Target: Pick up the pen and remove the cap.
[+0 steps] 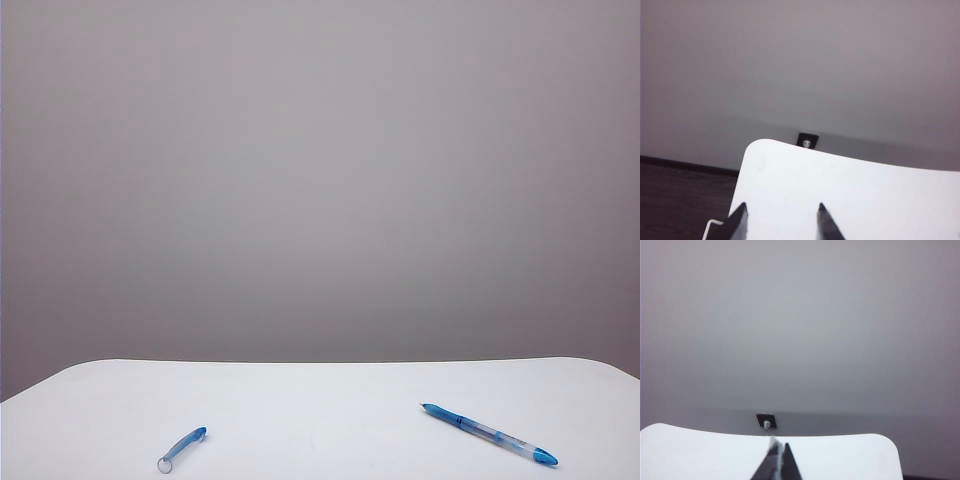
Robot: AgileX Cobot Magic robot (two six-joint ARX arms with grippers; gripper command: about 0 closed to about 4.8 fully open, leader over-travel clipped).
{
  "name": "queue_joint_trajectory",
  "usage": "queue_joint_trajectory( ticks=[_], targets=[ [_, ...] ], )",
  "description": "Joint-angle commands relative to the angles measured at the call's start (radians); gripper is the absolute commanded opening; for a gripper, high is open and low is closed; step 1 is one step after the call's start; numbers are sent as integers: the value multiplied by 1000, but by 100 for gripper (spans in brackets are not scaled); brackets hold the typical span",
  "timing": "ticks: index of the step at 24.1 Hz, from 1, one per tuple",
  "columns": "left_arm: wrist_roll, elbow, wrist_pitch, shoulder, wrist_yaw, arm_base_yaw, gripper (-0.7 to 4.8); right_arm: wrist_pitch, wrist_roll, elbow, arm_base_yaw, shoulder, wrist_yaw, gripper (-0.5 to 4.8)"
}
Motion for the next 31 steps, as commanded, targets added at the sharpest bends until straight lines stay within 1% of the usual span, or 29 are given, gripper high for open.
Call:
queue_joint_trajectory(
  ticks=[1, 3, 5, 6, 7, 9, 10, 11, 13, 15, 17, 19, 20, 22, 24, 27, 28, 29, 31],
  targets=[
    [-108, -155, 260, -35, -2, 0, 176, 154, 55, -120, 0, -64, 18, -1],
    [-106, -240, 352, -53, 10, -2, 175, 265, 103, -224, 0, -108, 28, -1],
    [-89, -290, 369, -71, 10, -2, 175, 318, 103, -302, 0, -135, 27, -1],
    [-71, -304, 381, -75, 10, -2, 175, 325, 103, -322, 0, -142, 27, -1],
    [-50, -335, 426, -77, 11, -2, 174, 340, 103, -362, 0, -157, 27, -1],
    [-55, -373, 489, -77, 14, -2, 173, 349, 103, -409, 0, -189, 28, -1],
    [-54, -381, 499, -77, 18, -2, 168, 349, 103, -419, 0, -202, 28, -1],
    [-52, -395, 515, -77, 37, -1, 133, 348, 103, -434, 0, -229, 28, -1],
    [-46, -408, 524, -77, 47, -1, 112, 342, 93, -449, 0, -280, 28, -1],
    [-45, -418, 525, -77, 47, 0, 110, 322, 86, -455, 0, -323, 31, -1],
    [-27, -423, 525, -77, 47, 0, 92, 280, 68, -455, 0, -360, 57, -1],
    [3, -425, 524, -77, 48, 0, 74, 250, 64, -456, -2, -356, 58, -1],
    [23, -428, 516, -87, 47, 0, 55, 243, 64, -467, -2, -354, 58, -1],
    [57, -436, 515, -89, 47, 0, 47, 238, 67, -495, -3, -355, 68, -1],
    [61, -451, 517, -88, 47, 0, 45, 239, 73, -518, -3, -355, 83, -1],
    [91, -464, 489, -89, 42, 0, 10, 239, 74, -550, -3, -356, 100, -1],
    [102, -464, 476, -89, 33, 0, 9, 238, 74, -558, -3, -355, 100, -1],
    [102, -464, 471, -89, 28, 0, -4, 238, 74, -569, -3, -355, 100, -1],
    [104, -464, 473, -89, 27, 0, -6, 237, 73, -585, -3, -355, 100, -1]
  ],
)
